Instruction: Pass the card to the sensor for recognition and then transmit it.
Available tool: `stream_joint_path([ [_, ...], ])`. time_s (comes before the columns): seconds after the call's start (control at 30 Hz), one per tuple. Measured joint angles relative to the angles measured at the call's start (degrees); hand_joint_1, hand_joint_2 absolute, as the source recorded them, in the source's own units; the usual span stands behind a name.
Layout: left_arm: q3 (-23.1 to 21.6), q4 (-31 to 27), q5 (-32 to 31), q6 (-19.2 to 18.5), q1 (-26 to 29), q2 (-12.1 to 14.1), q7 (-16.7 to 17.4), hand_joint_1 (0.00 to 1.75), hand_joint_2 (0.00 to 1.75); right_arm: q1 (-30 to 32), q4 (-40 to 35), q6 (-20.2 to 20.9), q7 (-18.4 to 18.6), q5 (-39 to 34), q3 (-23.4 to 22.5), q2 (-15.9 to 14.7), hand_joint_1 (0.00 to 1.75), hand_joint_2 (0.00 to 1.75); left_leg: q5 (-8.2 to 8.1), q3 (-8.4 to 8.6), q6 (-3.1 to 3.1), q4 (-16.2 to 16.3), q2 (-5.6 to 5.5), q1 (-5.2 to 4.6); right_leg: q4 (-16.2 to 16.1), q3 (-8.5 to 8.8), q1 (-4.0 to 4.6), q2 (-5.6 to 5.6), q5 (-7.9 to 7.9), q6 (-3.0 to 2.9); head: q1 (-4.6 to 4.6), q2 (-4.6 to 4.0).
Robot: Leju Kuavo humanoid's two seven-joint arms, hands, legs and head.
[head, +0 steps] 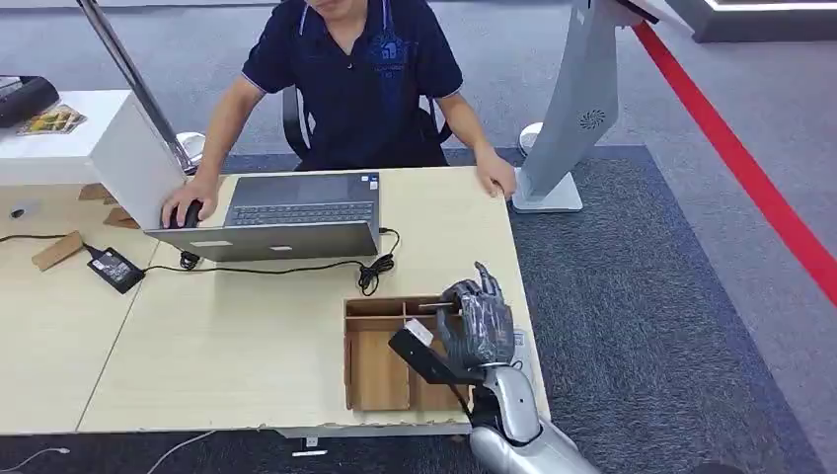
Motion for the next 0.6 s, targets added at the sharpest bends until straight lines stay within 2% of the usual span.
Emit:
stream_joint_path([
  [0.03,0.00,0.00,0.00,0.02,0.00,0.02,0.00,0.00,0.00,-0.12,0.11,0.00,0.00,0.00,0.00,0.00,1.01,1.75,0.00,0.01,0.00,0.00,0.00,0.00,0.00,0.00,0.00,0.00,0.00,0.00,0.00,0.00],
  [0.2,0.00,0.00,0.00,0.02,0.00,0.04,0.00,0.00,0.00,-0.19,0.22,-0.07,0.00,0.00,0.00,0.00,1.01,1.75,0.00,0.00,0.00,0.00,0.00,0.00,0.00,0.00,0.00,0.00,0.00,0.00,0.00,0.00],
  [0.23,0.00,0.00,0.00,0.02,0.00,0.04,0.00,0.00,0.00,-0.19,0.22,-0.07,0.00,-0.02,0.00,0.00,1.20,1.75,0.00,0.00,0.00,0.00,0.00,0.00,0.00,0.00,0.00,0.00,0.00,0.00,0.00,0.00],
  [0.3,0.00,0.00,0.00,0.02,0.00,0.07,0.00,0.00,0.00,-0.21,0.26,-0.09,0.00,-0.02,0.00,0.00,1.75,1.75,0.00,0.00,0.00,0.00,0.00,0.00,0.00,0.00,0.00,0.00,0.00,0.00,0.00,0.00],
  [0.6,0.00,0.00,0.00,0.09,0.00,0.11,0.00,0.00,0.00,-0.35,0.26,-0.18,-0.02,-0.35,0.00,-0.04,1.75,1.75,0.00,0.01,0.00,0.00,0.00,0.00,0.00,0.00,0.00,0.00,0.00,0.00,0.00,0.00],
])
